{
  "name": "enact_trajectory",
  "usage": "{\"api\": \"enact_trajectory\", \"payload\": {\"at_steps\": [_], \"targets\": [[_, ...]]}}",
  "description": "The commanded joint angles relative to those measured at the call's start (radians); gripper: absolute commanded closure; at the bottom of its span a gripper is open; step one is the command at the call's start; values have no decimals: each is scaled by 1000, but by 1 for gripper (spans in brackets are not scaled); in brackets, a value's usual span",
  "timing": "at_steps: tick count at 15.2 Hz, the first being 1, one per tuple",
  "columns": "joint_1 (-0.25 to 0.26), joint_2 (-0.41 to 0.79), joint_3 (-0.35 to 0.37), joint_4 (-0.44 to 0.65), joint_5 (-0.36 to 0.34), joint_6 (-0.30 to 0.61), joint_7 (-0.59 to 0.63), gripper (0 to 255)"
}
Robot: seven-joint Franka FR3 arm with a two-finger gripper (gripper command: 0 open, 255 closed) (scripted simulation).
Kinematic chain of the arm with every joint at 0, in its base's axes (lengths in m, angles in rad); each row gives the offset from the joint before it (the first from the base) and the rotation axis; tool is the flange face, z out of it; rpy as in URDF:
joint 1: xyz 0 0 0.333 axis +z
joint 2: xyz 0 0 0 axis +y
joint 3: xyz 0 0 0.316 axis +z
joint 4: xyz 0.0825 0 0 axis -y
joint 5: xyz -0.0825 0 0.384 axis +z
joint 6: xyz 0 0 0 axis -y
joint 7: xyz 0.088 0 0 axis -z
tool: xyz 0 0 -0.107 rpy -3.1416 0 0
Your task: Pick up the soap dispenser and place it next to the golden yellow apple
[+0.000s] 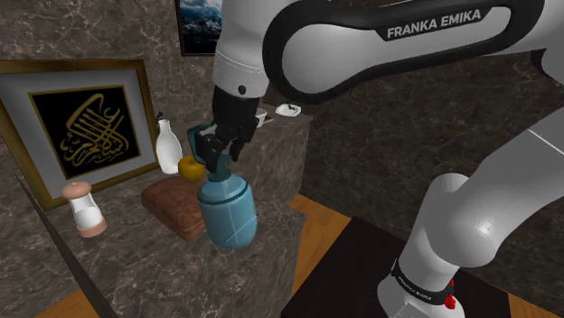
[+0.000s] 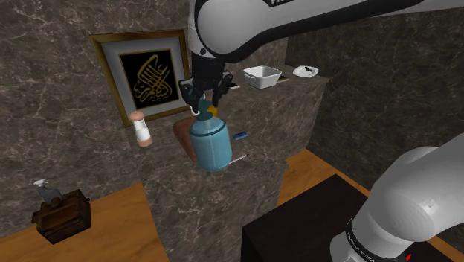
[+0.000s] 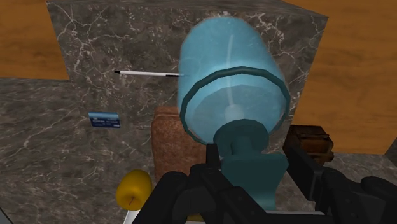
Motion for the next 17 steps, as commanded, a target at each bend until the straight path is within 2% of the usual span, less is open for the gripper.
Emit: {"api": "enact_trajectory", "payload": {"at_steps": [1,17], "targets": [[-1,-2,-5,26,0,-27,-5,255],[-14,21,-21,260,-13,-239,-19,255]]}}
